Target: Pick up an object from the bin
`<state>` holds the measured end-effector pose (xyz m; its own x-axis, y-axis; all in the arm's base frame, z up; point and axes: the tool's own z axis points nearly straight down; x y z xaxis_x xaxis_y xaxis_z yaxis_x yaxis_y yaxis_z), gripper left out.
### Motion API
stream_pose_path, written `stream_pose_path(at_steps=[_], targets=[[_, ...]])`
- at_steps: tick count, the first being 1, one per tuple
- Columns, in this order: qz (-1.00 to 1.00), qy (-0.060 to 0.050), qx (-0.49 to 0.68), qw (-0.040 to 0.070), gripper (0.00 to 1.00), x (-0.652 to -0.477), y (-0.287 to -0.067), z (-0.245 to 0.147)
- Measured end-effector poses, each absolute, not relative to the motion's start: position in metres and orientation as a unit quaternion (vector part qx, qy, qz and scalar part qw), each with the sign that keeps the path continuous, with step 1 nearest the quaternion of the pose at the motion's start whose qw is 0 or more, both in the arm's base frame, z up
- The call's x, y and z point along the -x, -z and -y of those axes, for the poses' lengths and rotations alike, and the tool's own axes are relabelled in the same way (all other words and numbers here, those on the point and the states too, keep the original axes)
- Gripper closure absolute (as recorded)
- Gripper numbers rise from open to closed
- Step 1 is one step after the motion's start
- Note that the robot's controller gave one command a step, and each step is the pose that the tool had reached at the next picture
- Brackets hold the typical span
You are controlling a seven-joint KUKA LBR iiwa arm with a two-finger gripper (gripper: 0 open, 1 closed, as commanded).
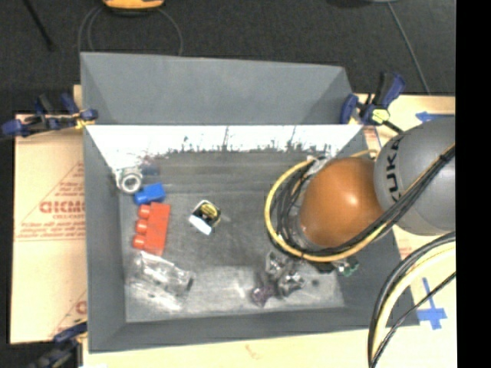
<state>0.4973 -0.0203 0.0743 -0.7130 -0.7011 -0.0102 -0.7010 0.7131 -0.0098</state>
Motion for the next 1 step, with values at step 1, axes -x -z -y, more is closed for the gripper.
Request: stream_pose_path(at_steps=[1], targets=[[-0.831, 0.002, 0.556, 0.003, 1.0, -0.4805, -0.2163, 0.0041]])
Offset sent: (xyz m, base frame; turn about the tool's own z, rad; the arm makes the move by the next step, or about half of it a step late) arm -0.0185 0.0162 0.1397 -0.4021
